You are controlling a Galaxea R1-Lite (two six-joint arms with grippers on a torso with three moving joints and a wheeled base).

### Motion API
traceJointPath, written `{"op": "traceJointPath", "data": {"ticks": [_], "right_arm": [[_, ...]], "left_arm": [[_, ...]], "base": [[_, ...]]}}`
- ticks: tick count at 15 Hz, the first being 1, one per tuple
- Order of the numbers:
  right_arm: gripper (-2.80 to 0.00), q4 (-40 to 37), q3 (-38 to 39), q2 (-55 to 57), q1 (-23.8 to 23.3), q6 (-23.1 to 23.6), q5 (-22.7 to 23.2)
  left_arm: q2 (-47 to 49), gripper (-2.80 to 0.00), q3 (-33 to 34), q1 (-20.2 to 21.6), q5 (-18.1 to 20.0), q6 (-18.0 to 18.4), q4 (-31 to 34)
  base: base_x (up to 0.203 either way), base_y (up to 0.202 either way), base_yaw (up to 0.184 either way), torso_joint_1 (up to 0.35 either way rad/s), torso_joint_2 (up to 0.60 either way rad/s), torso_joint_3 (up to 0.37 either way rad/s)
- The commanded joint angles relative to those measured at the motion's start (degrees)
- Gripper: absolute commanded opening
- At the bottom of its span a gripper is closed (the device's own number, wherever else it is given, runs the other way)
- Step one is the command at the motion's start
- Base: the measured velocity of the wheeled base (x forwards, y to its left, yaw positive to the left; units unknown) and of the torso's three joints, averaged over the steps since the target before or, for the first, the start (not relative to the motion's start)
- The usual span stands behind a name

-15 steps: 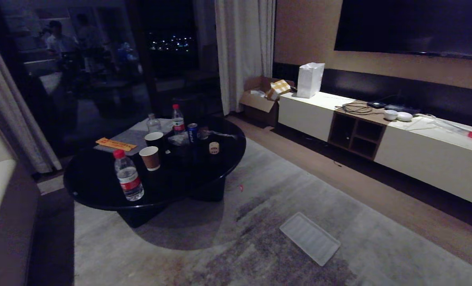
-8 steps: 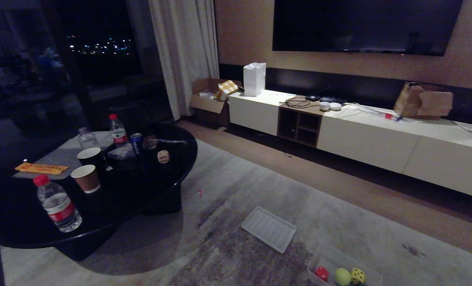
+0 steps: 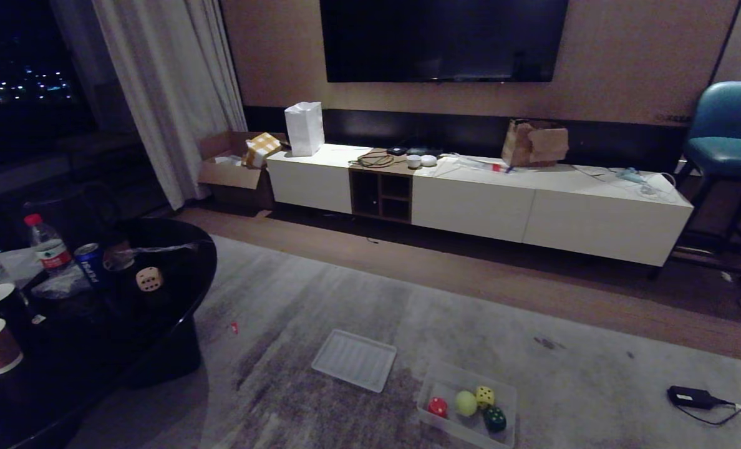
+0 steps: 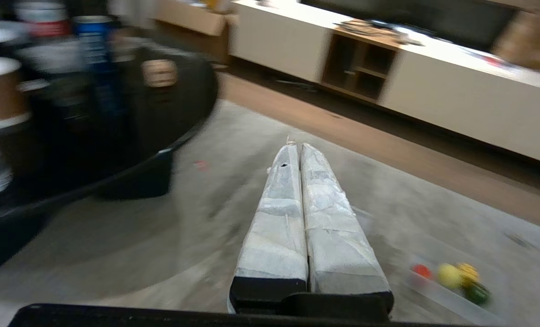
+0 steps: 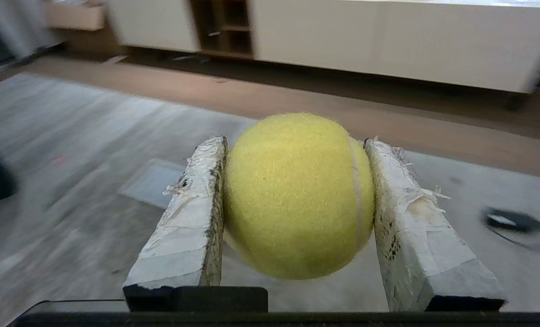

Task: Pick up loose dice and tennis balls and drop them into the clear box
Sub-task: Put the ball in the box

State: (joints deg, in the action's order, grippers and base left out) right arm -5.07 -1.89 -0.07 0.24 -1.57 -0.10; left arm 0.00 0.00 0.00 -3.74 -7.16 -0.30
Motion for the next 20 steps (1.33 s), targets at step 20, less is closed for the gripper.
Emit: {"op": "traceJointPath", "data": {"ticks": [20], "right_arm": [[-2.80,-0.03,-0.04,0.07,0.02,-0.80,0.01]], "left_arm": [[0.09,-2.80,0.09,0.00,-0.04,-0.14,-0.05]], "base": [[0.000,0.001,-0.011,0.002,0.00,-0.118]]}}
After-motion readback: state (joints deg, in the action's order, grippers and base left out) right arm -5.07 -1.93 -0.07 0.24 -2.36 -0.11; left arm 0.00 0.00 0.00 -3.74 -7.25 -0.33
